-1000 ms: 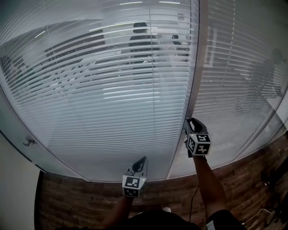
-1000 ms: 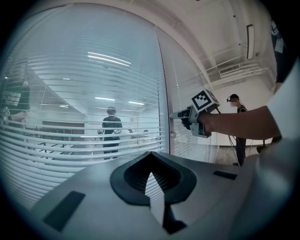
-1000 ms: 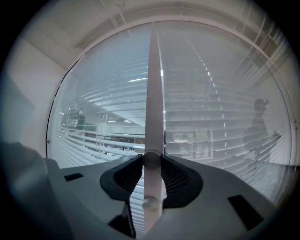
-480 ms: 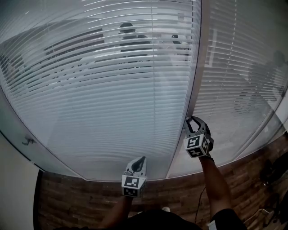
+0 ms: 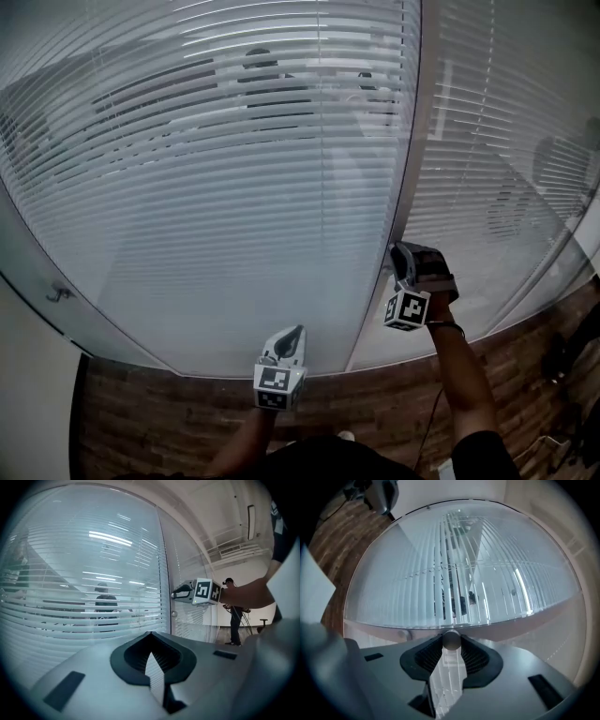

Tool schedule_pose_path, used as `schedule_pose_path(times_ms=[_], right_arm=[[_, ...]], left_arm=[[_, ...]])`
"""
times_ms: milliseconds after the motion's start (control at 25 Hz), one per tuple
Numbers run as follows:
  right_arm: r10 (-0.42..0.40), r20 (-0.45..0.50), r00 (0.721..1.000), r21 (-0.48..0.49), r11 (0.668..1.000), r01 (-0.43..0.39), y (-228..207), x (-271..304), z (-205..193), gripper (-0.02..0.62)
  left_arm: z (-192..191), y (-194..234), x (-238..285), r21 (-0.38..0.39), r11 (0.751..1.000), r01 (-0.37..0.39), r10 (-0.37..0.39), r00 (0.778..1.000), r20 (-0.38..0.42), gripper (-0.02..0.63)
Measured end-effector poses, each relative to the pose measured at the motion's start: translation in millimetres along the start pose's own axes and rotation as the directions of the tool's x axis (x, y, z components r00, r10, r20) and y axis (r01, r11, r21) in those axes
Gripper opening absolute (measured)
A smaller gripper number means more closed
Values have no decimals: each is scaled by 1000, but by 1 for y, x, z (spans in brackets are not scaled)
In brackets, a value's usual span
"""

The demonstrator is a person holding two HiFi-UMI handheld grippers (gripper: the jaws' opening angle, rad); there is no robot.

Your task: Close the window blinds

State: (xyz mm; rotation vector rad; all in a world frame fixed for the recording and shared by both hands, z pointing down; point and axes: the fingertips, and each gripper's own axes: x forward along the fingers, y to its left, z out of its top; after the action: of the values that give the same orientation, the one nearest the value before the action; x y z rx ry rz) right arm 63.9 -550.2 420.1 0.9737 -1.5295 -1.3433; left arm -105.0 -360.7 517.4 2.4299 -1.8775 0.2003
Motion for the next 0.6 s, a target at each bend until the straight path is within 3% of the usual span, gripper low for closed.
schedule_pose_path(times_ms=[320, 400, 480, 600], right_arm=[[-36, -2, 999, -198, 980, 35, 2, 1, 1, 127], [-36, 23, 999, -127, 991, 38, 1, 1, 1, 127], [-26, 42, 999, 34, 999, 25, 0, 0, -2, 127], [-15, 61, 998, 295, 955, -4, -9, -7, -1, 129]], left_arm=[[4, -1, -3, -15, 1000, 3, -3, 1000, 0, 0], [1, 1, -3, -9, 1000, -6, 6, 1000, 2, 0], [-1, 1, -3, -9, 1000, -12, 12, 1000, -8, 0], [-4, 2, -4, -20, 1000, -12, 12, 1000, -20, 0]])
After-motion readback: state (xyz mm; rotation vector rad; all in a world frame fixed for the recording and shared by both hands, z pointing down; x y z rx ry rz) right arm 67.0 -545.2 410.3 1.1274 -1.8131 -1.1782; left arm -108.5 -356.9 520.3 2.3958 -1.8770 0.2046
